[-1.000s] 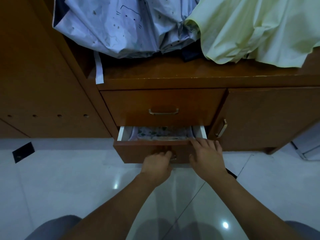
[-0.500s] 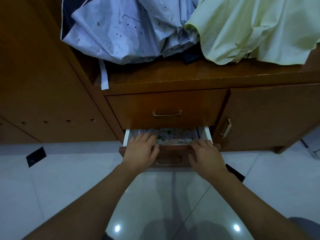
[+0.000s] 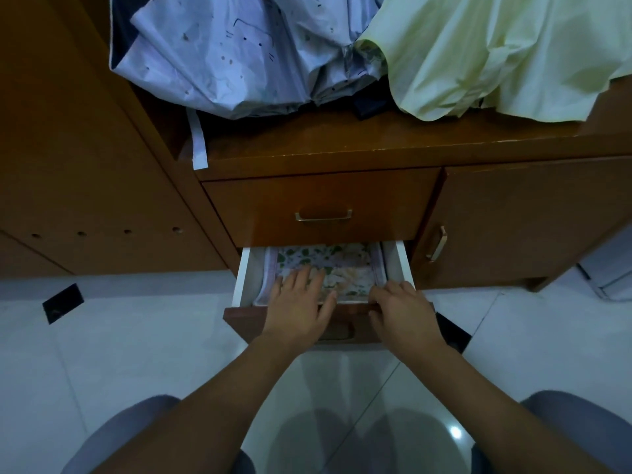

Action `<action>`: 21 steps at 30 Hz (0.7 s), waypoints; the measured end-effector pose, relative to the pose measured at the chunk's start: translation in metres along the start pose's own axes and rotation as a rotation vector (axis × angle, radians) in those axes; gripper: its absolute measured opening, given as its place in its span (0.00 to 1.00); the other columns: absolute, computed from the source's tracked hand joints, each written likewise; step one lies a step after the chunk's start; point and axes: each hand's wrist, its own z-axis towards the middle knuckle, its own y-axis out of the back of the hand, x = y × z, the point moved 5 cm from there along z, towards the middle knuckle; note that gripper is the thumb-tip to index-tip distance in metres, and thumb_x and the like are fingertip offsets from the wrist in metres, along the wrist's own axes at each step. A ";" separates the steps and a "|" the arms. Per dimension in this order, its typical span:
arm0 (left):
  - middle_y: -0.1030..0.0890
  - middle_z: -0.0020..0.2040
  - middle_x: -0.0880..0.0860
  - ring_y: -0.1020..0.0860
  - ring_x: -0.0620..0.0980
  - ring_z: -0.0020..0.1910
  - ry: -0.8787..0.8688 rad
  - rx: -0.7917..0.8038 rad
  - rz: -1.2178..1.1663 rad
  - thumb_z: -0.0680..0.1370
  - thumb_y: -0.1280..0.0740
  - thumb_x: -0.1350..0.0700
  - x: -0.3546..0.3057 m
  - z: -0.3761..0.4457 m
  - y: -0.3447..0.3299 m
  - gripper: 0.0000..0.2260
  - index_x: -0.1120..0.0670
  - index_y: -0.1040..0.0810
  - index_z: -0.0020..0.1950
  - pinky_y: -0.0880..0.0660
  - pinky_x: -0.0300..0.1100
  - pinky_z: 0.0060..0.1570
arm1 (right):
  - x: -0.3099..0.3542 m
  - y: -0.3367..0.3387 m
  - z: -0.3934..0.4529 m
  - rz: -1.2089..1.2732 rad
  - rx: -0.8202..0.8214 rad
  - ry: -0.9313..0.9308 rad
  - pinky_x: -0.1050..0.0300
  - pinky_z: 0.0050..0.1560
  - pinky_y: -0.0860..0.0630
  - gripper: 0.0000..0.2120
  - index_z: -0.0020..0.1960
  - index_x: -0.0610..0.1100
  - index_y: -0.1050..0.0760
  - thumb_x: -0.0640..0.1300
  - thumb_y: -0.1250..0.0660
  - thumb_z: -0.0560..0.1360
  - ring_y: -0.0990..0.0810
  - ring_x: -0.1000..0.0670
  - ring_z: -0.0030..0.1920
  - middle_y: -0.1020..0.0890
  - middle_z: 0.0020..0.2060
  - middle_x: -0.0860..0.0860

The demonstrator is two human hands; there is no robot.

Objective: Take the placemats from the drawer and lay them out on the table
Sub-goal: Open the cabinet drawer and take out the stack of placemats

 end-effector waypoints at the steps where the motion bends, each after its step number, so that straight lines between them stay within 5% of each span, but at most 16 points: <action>1: 0.39 0.77 0.53 0.43 0.53 0.76 0.018 0.001 -0.005 0.80 0.57 0.38 0.001 -0.002 0.001 0.29 0.48 0.41 0.77 0.47 0.55 0.74 | 0.000 -0.001 -0.002 -0.005 0.014 0.012 0.49 0.52 0.28 0.10 0.55 0.48 0.23 0.47 0.35 0.75 0.26 0.44 0.55 0.22 0.52 0.48; 6: 0.50 0.80 0.52 0.53 0.51 0.78 0.060 0.003 -0.022 0.79 0.58 0.36 0.003 -0.011 0.005 0.30 0.47 0.47 0.79 0.56 0.55 0.75 | 0.003 -0.001 -0.015 0.013 0.103 0.070 0.52 0.47 0.25 0.08 0.53 0.46 0.25 0.45 0.35 0.75 0.26 0.46 0.53 0.22 0.50 0.48; 15: 0.48 0.80 0.53 0.52 0.52 0.78 0.034 0.006 0.010 0.77 0.63 0.34 -0.005 -0.011 -0.002 0.34 0.48 0.49 0.79 0.55 0.58 0.75 | 0.010 0.000 -0.025 -0.028 0.253 0.173 0.56 0.41 0.32 0.07 0.51 0.47 0.27 0.45 0.35 0.74 0.26 0.48 0.51 0.24 0.49 0.50; 21: 0.52 0.80 0.53 0.54 0.53 0.79 0.027 0.065 0.024 0.77 0.63 0.33 -0.008 -0.014 -0.010 0.34 0.47 0.51 0.79 0.55 0.59 0.75 | 0.008 0.002 -0.027 0.022 0.390 0.260 0.54 0.42 0.27 0.05 0.47 0.48 0.28 0.47 0.33 0.73 0.26 0.49 0.45 0.23 0.45 0.51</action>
